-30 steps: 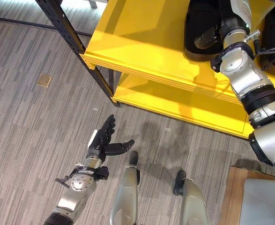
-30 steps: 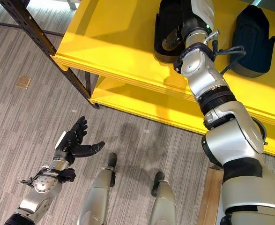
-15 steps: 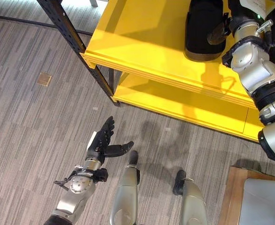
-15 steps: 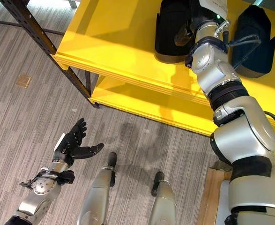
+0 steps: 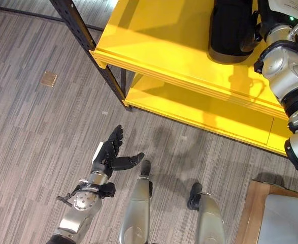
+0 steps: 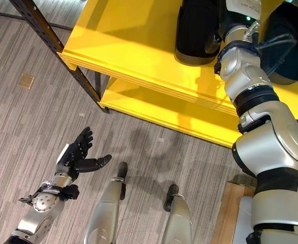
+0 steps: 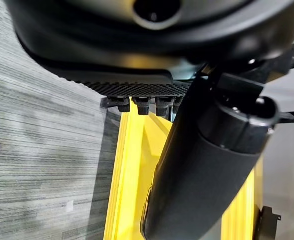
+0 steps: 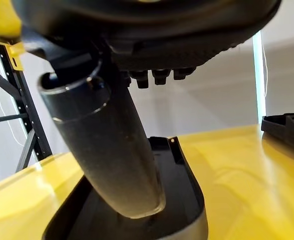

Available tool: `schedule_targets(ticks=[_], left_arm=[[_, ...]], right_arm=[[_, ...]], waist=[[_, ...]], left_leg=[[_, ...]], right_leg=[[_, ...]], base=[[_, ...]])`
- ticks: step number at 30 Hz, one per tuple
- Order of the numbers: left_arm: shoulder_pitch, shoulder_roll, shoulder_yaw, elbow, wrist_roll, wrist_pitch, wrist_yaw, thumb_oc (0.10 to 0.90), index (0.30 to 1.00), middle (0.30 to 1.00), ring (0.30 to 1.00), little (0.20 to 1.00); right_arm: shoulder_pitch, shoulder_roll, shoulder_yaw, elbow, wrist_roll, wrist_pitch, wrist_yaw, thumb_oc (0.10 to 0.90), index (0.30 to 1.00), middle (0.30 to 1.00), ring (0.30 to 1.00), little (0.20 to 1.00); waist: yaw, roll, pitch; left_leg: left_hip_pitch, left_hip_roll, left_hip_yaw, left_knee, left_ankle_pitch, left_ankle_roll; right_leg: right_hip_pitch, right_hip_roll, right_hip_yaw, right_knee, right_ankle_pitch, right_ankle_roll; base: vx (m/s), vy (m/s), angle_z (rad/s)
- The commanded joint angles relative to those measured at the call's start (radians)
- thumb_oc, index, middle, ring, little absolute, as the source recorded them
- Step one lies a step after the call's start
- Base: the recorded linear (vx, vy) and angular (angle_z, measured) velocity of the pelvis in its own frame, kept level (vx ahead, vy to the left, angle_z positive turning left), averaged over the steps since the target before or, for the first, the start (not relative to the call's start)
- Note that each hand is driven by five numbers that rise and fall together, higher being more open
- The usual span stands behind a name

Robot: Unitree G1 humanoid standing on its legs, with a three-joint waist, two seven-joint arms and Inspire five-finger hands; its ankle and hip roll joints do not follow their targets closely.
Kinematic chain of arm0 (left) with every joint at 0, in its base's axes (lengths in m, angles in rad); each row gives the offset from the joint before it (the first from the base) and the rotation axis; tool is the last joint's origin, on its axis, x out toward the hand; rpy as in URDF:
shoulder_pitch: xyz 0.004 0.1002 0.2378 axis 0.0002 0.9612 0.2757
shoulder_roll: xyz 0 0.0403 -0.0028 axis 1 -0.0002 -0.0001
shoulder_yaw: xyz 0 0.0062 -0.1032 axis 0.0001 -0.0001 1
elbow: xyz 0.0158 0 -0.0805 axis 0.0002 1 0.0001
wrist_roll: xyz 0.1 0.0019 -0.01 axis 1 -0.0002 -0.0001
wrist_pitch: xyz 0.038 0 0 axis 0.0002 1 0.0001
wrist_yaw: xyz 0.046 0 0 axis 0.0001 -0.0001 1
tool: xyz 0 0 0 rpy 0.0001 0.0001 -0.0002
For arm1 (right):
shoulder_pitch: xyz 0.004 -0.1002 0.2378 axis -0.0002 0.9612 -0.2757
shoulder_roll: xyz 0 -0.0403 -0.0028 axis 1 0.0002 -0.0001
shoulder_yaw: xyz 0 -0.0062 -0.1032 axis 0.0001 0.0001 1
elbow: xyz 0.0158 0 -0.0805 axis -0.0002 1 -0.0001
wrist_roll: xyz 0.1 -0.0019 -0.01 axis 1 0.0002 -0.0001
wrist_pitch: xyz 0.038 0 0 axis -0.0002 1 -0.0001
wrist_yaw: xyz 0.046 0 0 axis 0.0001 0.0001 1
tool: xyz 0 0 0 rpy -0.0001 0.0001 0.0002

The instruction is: Move parts from the plastic box to the shelf.

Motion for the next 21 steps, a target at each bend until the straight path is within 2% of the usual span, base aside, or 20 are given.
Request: schedule_targets(ticks=[1, 8, 16, 21], left_arm=[[-0.011, 0.051, 0.050, -0.113, -0.031, -0.113, -0.006, 0.900, 1.000, 1.000, 1.000, 1.000], [-0.014, 0.054, 0.062, -0.107, -0.042, -0.113, -0.016, 0.900, 1.000, 1.000, 1.000, 1.000], [0.000, 0.060, 0.079, -0.108, -0.046, -0.105, -0.041, 0.900, 1.000, 1.000, 1.000, 1.000], [0.006, 0.062, 0.085, -0.112, -0.051, -0.102, -0.052, 0.900, 1.000, 1.000, 1.000, 1.000]], right_arm=[[-0.217, -0.073, 0.052, 0.008, 0.001, -0.027, -0.041, 0.900, 1.000, 1.000, 1.000, 1.000], [-0.258, -0.043, 0.091, 0.070, 0.079, -0.029, 0.046, 0.900, 1.000, 1.000, 1.000, 1.000], [-0.297, -0.062, 0.114, 0.101, 0.211, -0.042, 0.141, 0.900, 1.000, 1.000, 1.000, 1.000], [-0.294, -0.074, 0.116, 0.106, 0.238, -0.043, 0.164, 0.900, 1.000, 1.000, 1.000, 1.000]], waist=[[0.012, -0.017, -0.048], [0.011, -0.023, -0.047], [0.013, -0.033, -0.048], [0.017, -0.034, -0.045]], left_leg=[[0.004, 0.072, -0.078, 0.075, -0.112, -0.032], [0.011, 0.074, -0.077, 0.071, -0.112, -0.034], [0.012, 0.074, -0.075, 0.067, -0.109, -0.038], [0.007, 0.073, -0.077, 0.068, -0.106, -0.037]], right_leg=[[0.091, -0.019, 0.045, -0.123, 0.069, 0.023], [0.093, -0.019, 0.044, -0.127, 0.074, 0.023], [0.104, -0.019, 0.039, -0.145, 0.082, 0.024], [0.103, -0.018, 0.036, -0.145, 0.083, 0.023]], base=[[0.01, -0.002, 0.04], [0.00, 0.000, 0.00], [0.00, 0.000, 0.00], [0.00, 0.000, 0.00]])
